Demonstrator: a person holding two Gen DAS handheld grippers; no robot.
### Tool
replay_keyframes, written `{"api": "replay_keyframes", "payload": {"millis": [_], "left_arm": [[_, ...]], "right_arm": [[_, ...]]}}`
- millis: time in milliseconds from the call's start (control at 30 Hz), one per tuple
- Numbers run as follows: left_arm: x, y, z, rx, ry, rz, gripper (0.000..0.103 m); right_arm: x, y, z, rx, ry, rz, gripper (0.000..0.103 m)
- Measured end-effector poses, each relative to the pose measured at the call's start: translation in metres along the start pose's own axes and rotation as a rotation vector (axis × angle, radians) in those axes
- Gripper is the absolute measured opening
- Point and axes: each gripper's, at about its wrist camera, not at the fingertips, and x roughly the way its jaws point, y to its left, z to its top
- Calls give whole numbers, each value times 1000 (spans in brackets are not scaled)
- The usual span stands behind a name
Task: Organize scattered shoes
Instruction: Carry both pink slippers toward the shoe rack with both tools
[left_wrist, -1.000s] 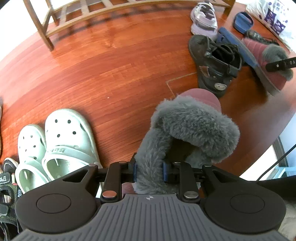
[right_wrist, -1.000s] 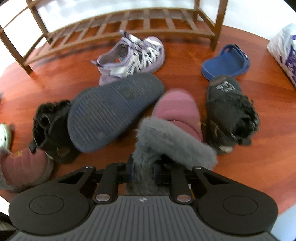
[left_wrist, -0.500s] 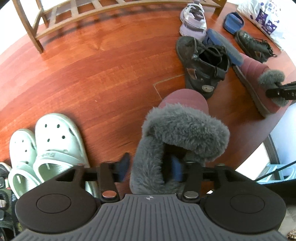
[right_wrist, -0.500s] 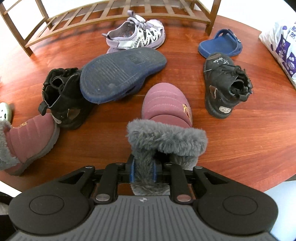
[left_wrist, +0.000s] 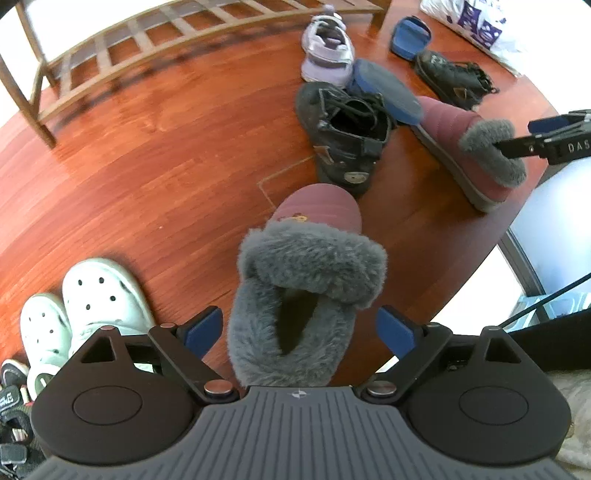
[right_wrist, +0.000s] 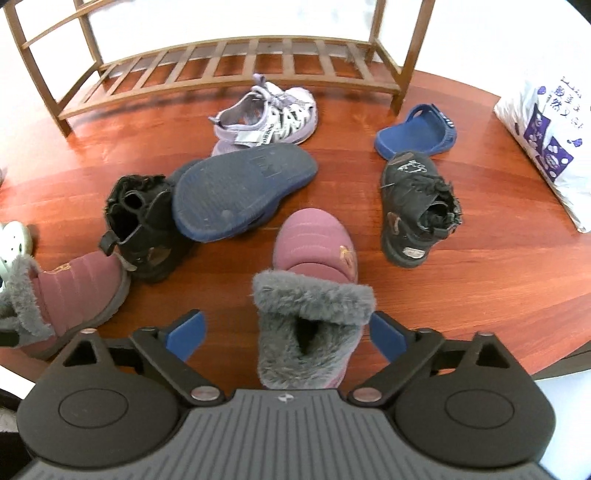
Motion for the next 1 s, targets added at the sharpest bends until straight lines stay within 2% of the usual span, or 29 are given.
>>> {"api": "replay_keyframes", "payload": {"millis": [67,233,400,567,733,767,800,900,1000], "left_arm": [[9,-1,2,12,8,20,92],[34,-1,5,22,39,85,93],[46,-6,4,65,40,102,93],[56,-7,7,61,43,84,93],[67,-8,8,55,54,78,91],[69,-9,8,56,57,76,91],[71,-9,8,58,59,74,88],[72,-12,8,74,56,83,78],[70,-13,5,69,40,100,76]], "right_arm": [[9,-5,0,17,19,-25,100],[38,-15,-1,68,76,-14,100],[63,-16,1,94,94,-18,100],[84,-12,4,69,108,-47,99],[98,-9,4,55,129,-55,93],[100,-10,4,55,133,-54,88],[102,-10,4,57,139,-48,82],[103,-12,2,61,140,-48,78],[101,-14,2,71,135,-41,76]]}}
